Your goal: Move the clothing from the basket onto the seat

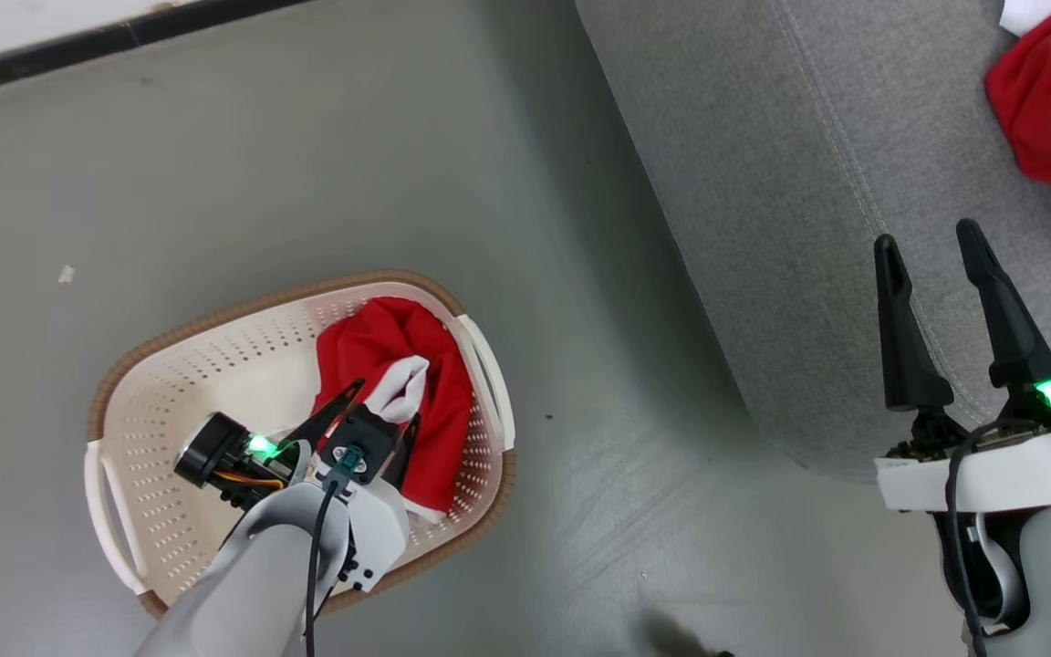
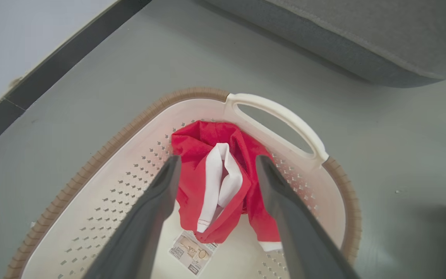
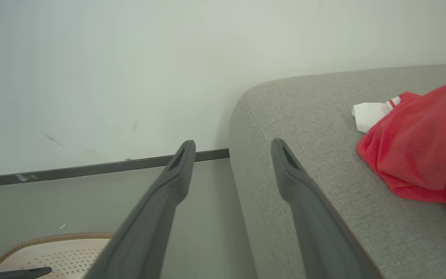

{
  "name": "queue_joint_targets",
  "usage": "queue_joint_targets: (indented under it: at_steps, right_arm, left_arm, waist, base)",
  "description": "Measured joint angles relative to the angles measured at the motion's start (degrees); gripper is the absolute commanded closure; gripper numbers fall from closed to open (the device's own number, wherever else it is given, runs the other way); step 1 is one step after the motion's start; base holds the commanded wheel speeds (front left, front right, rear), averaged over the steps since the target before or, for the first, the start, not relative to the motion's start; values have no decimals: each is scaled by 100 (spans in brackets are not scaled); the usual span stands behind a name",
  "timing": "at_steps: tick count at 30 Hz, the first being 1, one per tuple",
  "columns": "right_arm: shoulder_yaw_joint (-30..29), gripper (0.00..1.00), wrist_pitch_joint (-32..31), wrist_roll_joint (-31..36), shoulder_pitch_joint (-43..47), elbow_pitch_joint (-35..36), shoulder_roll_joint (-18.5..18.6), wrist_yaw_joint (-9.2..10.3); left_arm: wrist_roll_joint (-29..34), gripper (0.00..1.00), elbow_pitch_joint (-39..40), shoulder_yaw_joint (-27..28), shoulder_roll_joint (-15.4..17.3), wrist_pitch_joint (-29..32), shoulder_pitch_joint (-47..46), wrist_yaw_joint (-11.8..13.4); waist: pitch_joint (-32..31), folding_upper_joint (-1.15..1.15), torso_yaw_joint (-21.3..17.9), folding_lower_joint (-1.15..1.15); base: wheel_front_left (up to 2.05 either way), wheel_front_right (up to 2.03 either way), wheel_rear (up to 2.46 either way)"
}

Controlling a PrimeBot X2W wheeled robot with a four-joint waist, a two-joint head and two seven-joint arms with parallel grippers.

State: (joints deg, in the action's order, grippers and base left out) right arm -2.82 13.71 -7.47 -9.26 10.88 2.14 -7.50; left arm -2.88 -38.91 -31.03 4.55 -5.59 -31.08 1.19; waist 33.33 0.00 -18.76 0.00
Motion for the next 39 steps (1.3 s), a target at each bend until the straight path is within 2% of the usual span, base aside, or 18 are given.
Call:
queue_joint_targets:
  at_steps: [22,39]
  right_arm:
    - [267,0,68,-403,-653,-275,0,0]
    - [414,0,75,-568,-1012,-244,-1,0]
  left_arm:
    - [159,0,-836,76,302,-55,-448,69]
    - [159,0,-1252,286,493,-62,-933,330]
  waist:
    - [879,0,-617,0]
    - [1349,0,-936,0]
  base:
    - [0,0,0]
    - [0,0,0]
